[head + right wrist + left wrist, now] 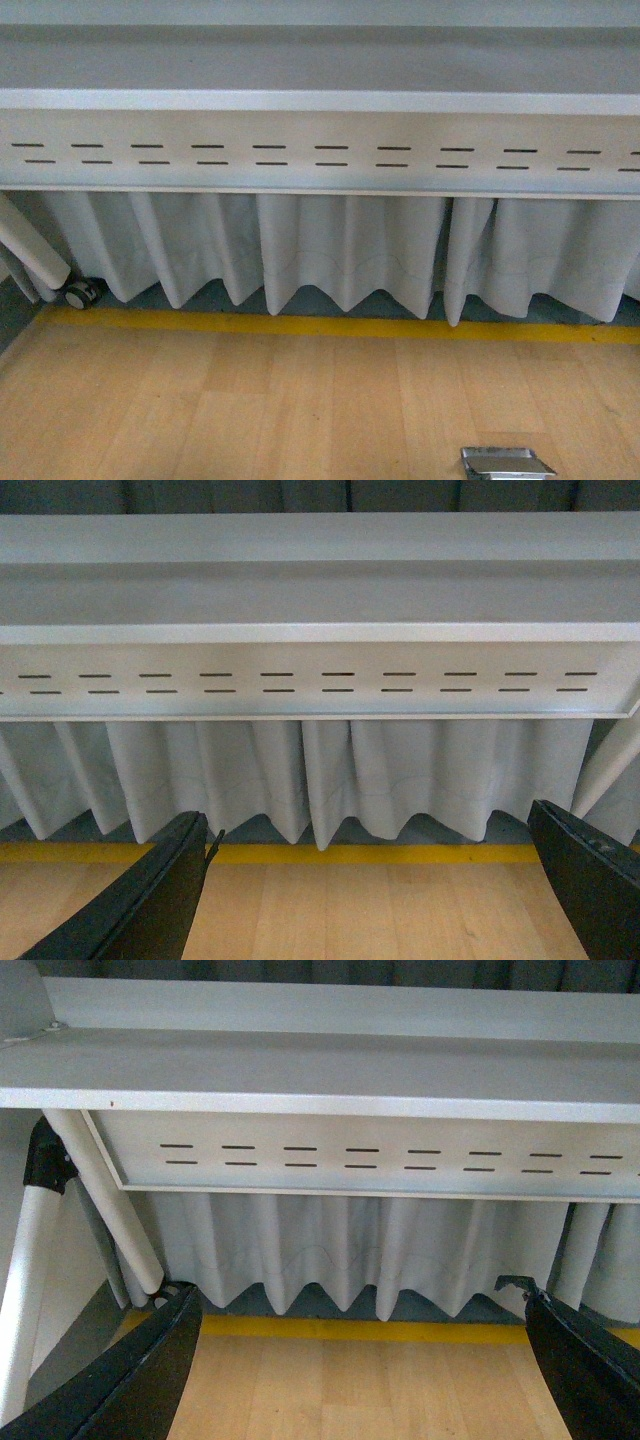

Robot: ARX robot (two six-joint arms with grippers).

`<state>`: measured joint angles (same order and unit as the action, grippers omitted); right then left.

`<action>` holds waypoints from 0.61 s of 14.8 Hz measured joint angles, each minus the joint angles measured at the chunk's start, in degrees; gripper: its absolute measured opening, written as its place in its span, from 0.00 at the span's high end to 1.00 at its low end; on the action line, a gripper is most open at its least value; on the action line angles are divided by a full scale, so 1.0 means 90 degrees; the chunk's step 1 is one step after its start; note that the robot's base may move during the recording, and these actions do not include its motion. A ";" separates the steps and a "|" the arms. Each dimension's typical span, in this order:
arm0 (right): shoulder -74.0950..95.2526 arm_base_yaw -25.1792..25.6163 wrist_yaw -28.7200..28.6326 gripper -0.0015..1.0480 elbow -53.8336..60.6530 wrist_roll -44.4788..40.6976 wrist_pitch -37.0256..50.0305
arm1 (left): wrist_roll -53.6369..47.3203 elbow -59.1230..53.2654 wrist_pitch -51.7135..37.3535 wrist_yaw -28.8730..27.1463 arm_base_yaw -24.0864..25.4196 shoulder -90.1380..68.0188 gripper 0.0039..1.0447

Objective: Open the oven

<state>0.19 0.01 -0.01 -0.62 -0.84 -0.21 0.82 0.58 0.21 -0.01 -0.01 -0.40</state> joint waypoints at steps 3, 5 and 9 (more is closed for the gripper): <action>0.0000 0.0000 0.0000 0.06 0.0000 0.0000 0.0000 | 0.0000 0.0000 0.0000 0.0000 0.0000 0.0000 0.06; 0.0000 0.0000 0.0002 0.06 0.0000 0.0000 0.0002 | 0.0000 0.0000 0.0000 0.0000 0.0000 0.0000 0.06; 0.0000 0.0000 0.0000 0.06 0.0000 0.0000 0.0000 | 0.0000 0.0000 0.0000 0.0000 0.0000 0.0000 0.06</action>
<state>0.19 0.01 -0.01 -0.62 -0.84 -0.21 0.82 0.58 0.21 -0.01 -0.01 -0.40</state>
